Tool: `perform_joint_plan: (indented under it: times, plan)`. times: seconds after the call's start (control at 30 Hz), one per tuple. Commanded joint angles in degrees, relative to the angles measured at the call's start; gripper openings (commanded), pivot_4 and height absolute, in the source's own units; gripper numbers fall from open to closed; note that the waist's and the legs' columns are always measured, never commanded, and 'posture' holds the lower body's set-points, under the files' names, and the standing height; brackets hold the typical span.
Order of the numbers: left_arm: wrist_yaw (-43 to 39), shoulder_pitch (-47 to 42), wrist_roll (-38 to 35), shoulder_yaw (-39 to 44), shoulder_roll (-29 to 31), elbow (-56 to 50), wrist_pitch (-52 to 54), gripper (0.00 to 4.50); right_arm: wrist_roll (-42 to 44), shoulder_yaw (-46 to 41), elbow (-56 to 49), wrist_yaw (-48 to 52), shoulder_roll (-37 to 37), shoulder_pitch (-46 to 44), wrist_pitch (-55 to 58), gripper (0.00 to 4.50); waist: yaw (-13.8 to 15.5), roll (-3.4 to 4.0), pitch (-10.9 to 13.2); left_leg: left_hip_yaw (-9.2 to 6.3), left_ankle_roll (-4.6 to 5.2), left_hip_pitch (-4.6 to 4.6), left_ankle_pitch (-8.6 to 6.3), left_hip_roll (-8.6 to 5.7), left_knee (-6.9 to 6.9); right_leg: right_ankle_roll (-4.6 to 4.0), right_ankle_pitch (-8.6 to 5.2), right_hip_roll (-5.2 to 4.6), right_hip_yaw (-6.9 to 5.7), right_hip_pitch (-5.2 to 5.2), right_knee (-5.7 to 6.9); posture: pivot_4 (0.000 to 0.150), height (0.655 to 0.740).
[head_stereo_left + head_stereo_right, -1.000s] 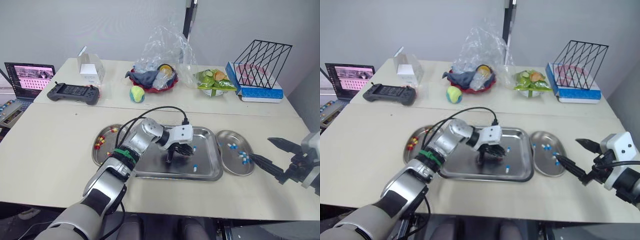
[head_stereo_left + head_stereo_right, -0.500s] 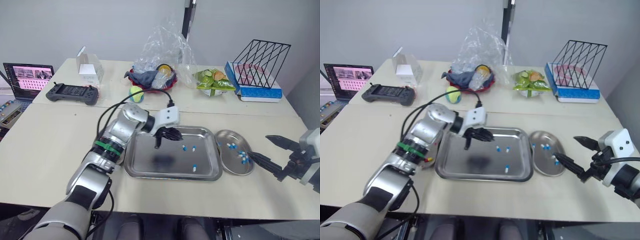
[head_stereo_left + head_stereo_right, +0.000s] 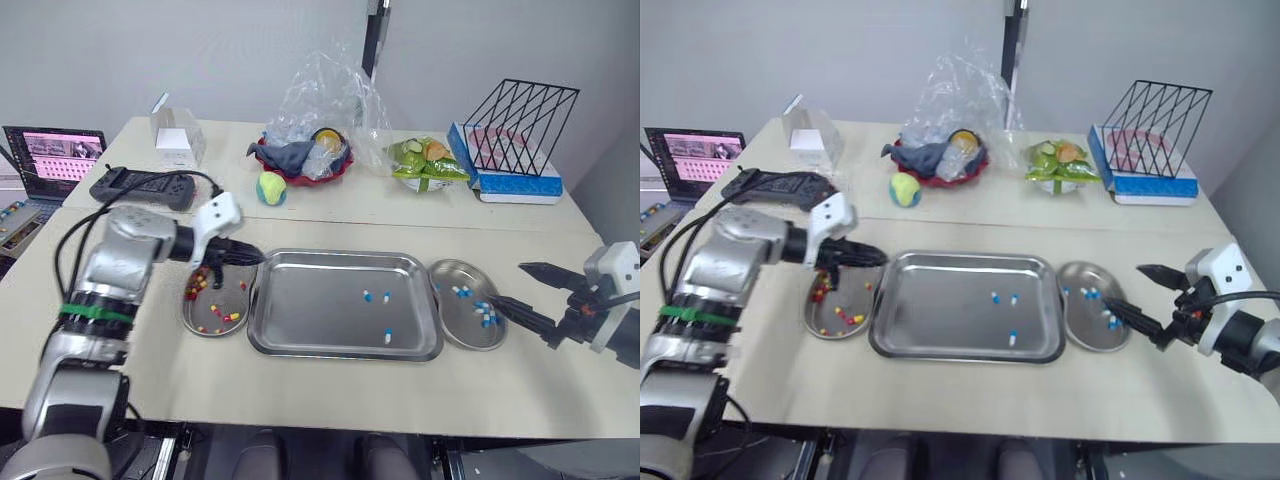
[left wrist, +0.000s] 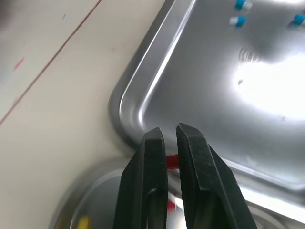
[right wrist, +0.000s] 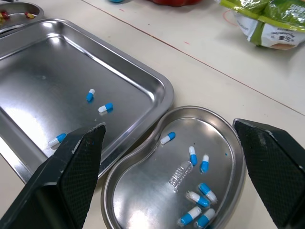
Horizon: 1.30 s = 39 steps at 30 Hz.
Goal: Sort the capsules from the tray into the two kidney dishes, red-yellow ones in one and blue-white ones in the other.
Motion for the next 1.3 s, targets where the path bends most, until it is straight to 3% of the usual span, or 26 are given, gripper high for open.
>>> perform_joint_plan:
  times: [0.03, 0.2, 0.27, 0.33, 0.63, 0.93, 1.3]
  plan:
    - [1.9, 1.7, -1.4, 2.0, 1.5, -3.1, 1.9, 0.01, -0.6, -0.1, 0.9, 1.2, -1.4, -1.4, -1.9, 4.5, 0.2, -0.01, 0.0, 0.01, 0.0, 0.0, 0.0, 0.0, 0.02, 0.0, 0.0, -0.01, 0.0, 0.01, 0.0, 0.15, 0.7334]
    - [3.6, 5.5, -2.5, 2.3, 2.6, -5.1, 4.3, 0.01, -1.4, 1.7, 3.0, 2.3, -1.7, -3.5, -2.8, 4.5, 0.0, -0.01, 0.0, 0.01, 0.0, 0.0, 0.0, 0.01, 0.02, 0.0, 0.0, 0.01, -0.01, -0.01, 0.05, 0.15, 0.7334]
    - [4.4, 6.0, -2.5, 2.6, 3.2, -5.7, 5.0, 0.97, -1.7, 1.9, 3.5, 2.7, -1.8, -3.9, -3.1, 4.5, -0.1, -0.01, 0.0, 0.01, 0.0, 0.0, 0.0, 0.02, 0.02, 0.0, -0.01, 0.03, -0.01, -0.03, 0.07, 0.15, 0.7334]
    - [4.2, 5.9, -3.4, 3.7, 4.3, -6.2, 5.8, 1.42, -1.9, 1.8, 4.3, 3.1, -2.1, -4.3, -3.4, 4.5, -0.1, -0.02, 0.0, 0.01, 0.0, 0.0, 0.0, 0.03, 0.02, 0.0, -0.01, 0.03, -0.01, -0.04, 0.1, 0.15, 0.7334]
    - [3.2, 6.2, -5.9, 9.7, 10.8, -1.4, 1.0, 4.36, -3.5, 0.7, 7.8, 4.7, -3.0, -4.6, -5.5, 4.5, -0.1, -0.04, 0.0, 0.03, 0.0, 0.02, 0.0, 0.02, 0.02, 0.0, -0.05, 0.01, 0.01, -0.08, 0.21, 0.15, 0.7334]
    - [4.5, 12.3, -10.6, 21.7, 11.0, 9.1, -13.3, 4.44, -5.9, -1.4, 19.1, 6.2, -4.3, -6.7, -10.6, 4.5, -0.3, -0.03, 0.0, 0.12, 0.0, 0.07, 0.0, 0.03, 0.01, -0.01, -0.07, -0.01, 0.02, -0.09, 0.25, 0.15, 0.7334]
    - [8.6, 21.6, -11.8, 27.7, 11.0, 13.8, -23.7, 4.44, -7.3, 0.3, 25.9, 6.8, -3.0, -8.5, -14.9, 4.5, -0.1, -0.03, 0.0, 0.26, -0.01, 0.12, 0.0, 0.13, -0.01, -0.1, -0.15, -0.03, 0.02, -0.11, 0.38, 0.15, 0.7334]
